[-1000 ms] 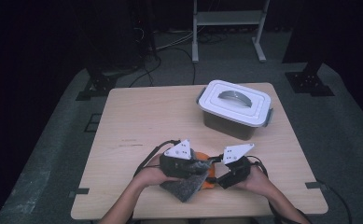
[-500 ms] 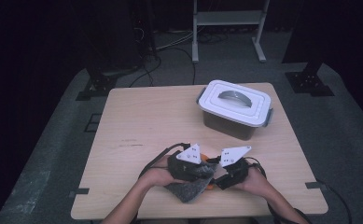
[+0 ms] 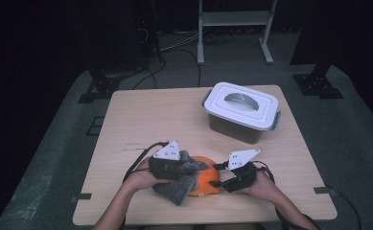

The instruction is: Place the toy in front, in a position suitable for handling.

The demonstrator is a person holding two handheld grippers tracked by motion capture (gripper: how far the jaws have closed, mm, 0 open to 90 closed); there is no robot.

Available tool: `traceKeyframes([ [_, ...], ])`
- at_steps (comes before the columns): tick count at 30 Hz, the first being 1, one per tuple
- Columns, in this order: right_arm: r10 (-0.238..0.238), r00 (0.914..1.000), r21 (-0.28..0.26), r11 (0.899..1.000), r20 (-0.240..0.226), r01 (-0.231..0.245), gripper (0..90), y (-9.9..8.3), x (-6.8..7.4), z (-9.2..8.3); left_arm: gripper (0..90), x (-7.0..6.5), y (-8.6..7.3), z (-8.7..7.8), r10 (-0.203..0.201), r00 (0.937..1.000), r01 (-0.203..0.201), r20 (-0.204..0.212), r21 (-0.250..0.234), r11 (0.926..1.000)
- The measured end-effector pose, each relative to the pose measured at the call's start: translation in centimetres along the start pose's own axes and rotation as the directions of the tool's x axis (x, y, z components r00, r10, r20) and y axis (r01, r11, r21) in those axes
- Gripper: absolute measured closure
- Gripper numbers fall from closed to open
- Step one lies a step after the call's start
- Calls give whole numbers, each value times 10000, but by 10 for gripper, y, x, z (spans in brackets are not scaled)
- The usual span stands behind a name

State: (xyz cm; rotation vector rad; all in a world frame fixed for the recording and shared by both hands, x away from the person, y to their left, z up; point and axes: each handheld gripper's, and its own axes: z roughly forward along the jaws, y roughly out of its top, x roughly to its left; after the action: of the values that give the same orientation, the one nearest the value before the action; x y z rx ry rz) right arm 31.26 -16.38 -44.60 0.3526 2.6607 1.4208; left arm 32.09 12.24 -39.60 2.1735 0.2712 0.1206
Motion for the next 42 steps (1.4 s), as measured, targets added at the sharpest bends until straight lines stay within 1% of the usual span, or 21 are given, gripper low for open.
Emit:
traceKeyframes([
  [4,-2,10000,5,10000,-6,2,403,0,0,0,722,5,-12,-7,-383,9993,383,-19,-70,9992],
  [6,64,9999,51,10000,-134,-64,348,1,-1,-1,725,4,-16,-5,-540,9985,542,102,-197,9983],
  [8,175,9994,100,9998,-296,-172,300,5,-3,-5,727,2,-17,-2,-542,9984,544,189,-142,9984],
  [11,463,9966,-308,9983,-678,-485,265,10,-6,-10,728,-1,-18,2,-588,9972,602,472,-290,9978],
  [12,535,9962,-273,9981,-682,-555,263,12,-7,-9,728,-3,-18,3,-546,9969,563,567,-285,9980],
  [15,479,9969,-37,9988,-625,-482,243,15,-5,-2,729,-8,-17,8,-450,9961,468,758,-230,9986],
  [17,367,9980,146,9992,-509,-360,301,15,-3,2,728,-9,-17,8,-491,9955,517,814,-303,9982],
  [18,212,9990,223,9995,-400,-203,338,14,-2,3,728,-8,-17,6,-517,9952,552,833,-401,9977],
  [20,183,9993,222,9996,-339,-175,423,12,-2,2,728,-6,-16,2,-599,9954,649,749,-666,9957],
  [22,-66,9998,219,9997,-166,69,499,11,-1,0,727,-3,-14,-2,-608,9967,652,533,-845,9943],
  [24,-284,9996,245,9993,33,283,548,11,1,-3,725,-1,-12,-6,-593,9981,605,166,-824,9948],
  [26,-419,9988,256,9988,264,413,580,11,3,-6,720,-1,-11,-6,-568,9984,572,71,-733,9957],
  [29,-762,9943,264,9969,750,744,613,12,7,-12,713,-1,-9,-3,-450,9989,441,-114,-657,9969],
  [31,-1028,9889,341,9944,1071,997,615,12,9,-17,713,-1,-7,2,-419,9991,411,-106,-647,9971],
  [33,-1073,9864,356,9940,1243,1036,615,11,11,-21,712,-1,-6,6,-392,9992,387,-66,-586,9975],
  [34,-1010,9873,363,9946,1230,973,609,9,11,-22,712,-1,-5,8,-377,9993,377,10,-567,9977],
  [35,-895,9901,347,9957,1077,863,568,7,11,-23,712,-2,-4,10,-337,9994,341,89,-521,9981],
  [36,-680,9943,316,9973,816,656,508,6,10,-24,712,-3,-4,13,-343,9993,350,154,-484,9982],
  [38,-331,9984,150,9994,462,324,383,4,7,-28,714,-4,-4,15,-190,9994,199,304,-300,9994],
  [41,329,9993,-697,9970,-175,-341,295,6,-3,-36,716,-6,-6,18,-208,9977,225,649,-265,9994],
  [42,430,9987,-797,9958,-285,-452,266,8,-6,-37,716,-7,-7,19,-175,9971,193,743,-240,9995],
])
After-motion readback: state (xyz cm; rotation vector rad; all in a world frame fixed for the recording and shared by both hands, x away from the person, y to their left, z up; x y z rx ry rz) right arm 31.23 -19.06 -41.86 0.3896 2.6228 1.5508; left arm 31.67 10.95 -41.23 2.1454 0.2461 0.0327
